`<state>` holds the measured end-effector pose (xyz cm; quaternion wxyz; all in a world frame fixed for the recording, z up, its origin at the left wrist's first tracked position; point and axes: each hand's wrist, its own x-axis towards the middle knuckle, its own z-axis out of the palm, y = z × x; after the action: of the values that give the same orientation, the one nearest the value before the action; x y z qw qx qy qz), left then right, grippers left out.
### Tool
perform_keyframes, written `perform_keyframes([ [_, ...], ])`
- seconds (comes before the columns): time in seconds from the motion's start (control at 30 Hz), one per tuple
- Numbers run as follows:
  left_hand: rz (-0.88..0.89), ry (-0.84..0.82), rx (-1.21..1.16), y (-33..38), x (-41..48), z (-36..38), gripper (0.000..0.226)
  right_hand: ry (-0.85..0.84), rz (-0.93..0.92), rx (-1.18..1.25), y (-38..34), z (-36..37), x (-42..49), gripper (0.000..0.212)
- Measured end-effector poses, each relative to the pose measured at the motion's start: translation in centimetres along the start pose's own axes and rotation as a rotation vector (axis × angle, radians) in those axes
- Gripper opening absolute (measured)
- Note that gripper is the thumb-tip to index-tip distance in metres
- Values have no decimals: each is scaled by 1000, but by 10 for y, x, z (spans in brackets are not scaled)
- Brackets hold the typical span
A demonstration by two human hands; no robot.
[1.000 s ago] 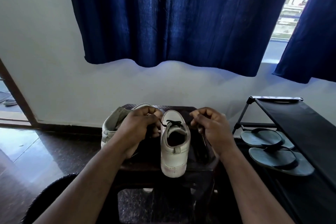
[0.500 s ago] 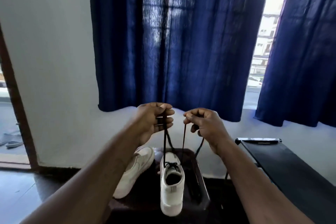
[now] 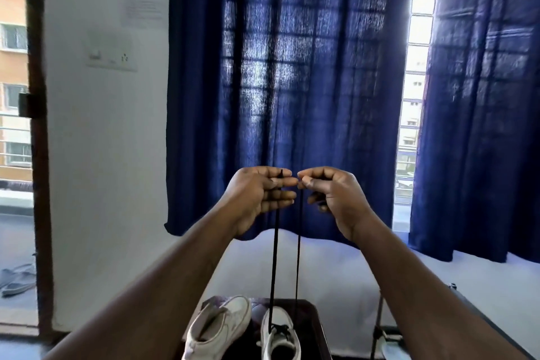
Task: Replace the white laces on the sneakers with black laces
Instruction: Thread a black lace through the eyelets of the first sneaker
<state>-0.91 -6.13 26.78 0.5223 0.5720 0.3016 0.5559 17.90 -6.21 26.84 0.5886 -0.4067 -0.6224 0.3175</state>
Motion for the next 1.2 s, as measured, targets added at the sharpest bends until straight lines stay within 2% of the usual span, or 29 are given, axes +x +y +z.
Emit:
perform_keyframes([
  [0.2, 102, 88, 127, 8, 6, 8, 16, -38, -31, 76, -15, -6, 6, 14],
  [0.4, 162, 212, 231, 8, 15, 14, 17, 53, -63, 31, -18, -3, 7, 14],
  [0.57, 221, 272, 332, 12, 20, 15, 8, 122, -92, -86, -23, 3, 12, 23],
  [0.77, 266, 424, 464, 18, 30, 10, 6, 195, -106, -146, -29, 16, 19, 18],
  [1.2, 257, 421, 516, 25, 34, 7, 11, 238, -68, -167, -31, 30, 25, 16],
])
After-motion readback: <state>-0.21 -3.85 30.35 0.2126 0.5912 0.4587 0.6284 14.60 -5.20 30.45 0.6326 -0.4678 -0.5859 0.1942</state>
